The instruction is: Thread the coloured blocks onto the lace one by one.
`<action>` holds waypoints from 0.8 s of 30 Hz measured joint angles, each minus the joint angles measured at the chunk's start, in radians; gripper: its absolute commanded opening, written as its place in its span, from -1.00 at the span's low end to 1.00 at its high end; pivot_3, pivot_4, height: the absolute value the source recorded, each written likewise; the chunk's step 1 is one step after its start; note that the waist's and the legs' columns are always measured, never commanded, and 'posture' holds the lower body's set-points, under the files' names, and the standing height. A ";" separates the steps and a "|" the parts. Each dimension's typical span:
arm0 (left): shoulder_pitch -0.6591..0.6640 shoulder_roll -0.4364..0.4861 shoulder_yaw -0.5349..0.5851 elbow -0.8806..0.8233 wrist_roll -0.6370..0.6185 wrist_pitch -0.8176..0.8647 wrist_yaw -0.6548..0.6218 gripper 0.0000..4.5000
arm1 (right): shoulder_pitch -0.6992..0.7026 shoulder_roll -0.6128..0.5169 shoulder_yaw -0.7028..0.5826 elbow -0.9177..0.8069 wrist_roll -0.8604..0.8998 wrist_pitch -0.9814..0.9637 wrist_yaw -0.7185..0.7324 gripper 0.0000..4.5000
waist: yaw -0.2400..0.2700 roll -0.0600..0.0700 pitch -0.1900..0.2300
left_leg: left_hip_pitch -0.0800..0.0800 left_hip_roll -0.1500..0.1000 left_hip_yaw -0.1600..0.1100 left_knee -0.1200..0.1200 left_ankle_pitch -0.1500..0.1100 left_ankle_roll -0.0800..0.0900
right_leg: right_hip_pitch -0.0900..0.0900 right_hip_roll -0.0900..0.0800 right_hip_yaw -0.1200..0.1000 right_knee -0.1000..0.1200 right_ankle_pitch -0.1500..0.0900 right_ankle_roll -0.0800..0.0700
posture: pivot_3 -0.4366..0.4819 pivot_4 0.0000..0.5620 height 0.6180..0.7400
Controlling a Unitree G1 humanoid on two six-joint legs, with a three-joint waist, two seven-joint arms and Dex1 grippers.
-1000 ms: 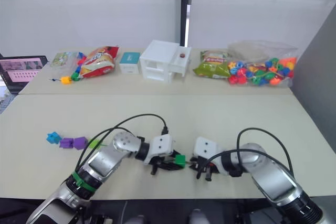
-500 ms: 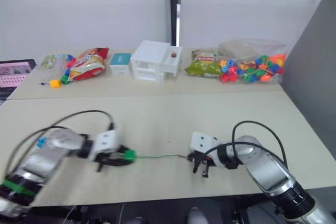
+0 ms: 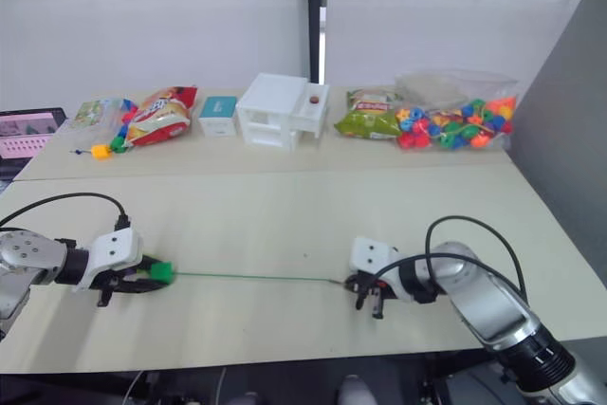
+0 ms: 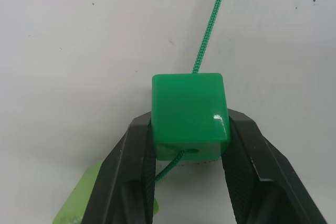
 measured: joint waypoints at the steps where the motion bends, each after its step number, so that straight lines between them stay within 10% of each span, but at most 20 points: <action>1: 0.002 0.000 -0.001 -0.012 -0.002 0.024 -0.001 0.29 | -0.002 0.012 0.002 -0.007 0.000 0.007 -0.004 -1.00 | 0.000 0.000 0.000 | -0.001 0.000 0.000 0.000 0.000 0.000 | 0.000 0.000 0.000 0.000 0.000 0.000 | -0.05 -0.47 1.00; 5: -0.011 0.004 -0.002 -0.057 0.004 0.094 -0.004 0.86 | -0.007 0.020 0.009 -0.015 0.000 0.023 -0.008 -1.00 | 0.004 0.000 0.000 | -0.002 -0.001 0.000 0.000 0.000 0.000 | -0.001 -0.001 0.000 0.000 0.000 0.000 | -0.05 -0.47 1.00; 14: -0.158 0.177 -0.090 -0.258 0.060 0.313 -0.152 0.86 | -0.011 0.055 0.020 -0.027 0.000 0.057 -0.024 -1.00 | 0.011 -0.004 0.003 | -0.003 -0.001 -0.001 0.000 0.000 0.000 | -0.002 0.000 -0.001 -0.001 0.000 0.000 | -0.05 -0.47 1.00; 24: -0.372 0.168 -0.341 -0.307 0.302 0.394 -0.269 0.86 | -0.010 0.108 0.041 -0.054 -0.001 0.103 -0.088 -1.00 | 0.016 -0.004 0.003 | -0.004 -0.001 -0.001 0.001 0.000 0.000 | -0.002 0.000 -0.001 -0.001 0.000 0.000 | -0.05 -0.47 1.00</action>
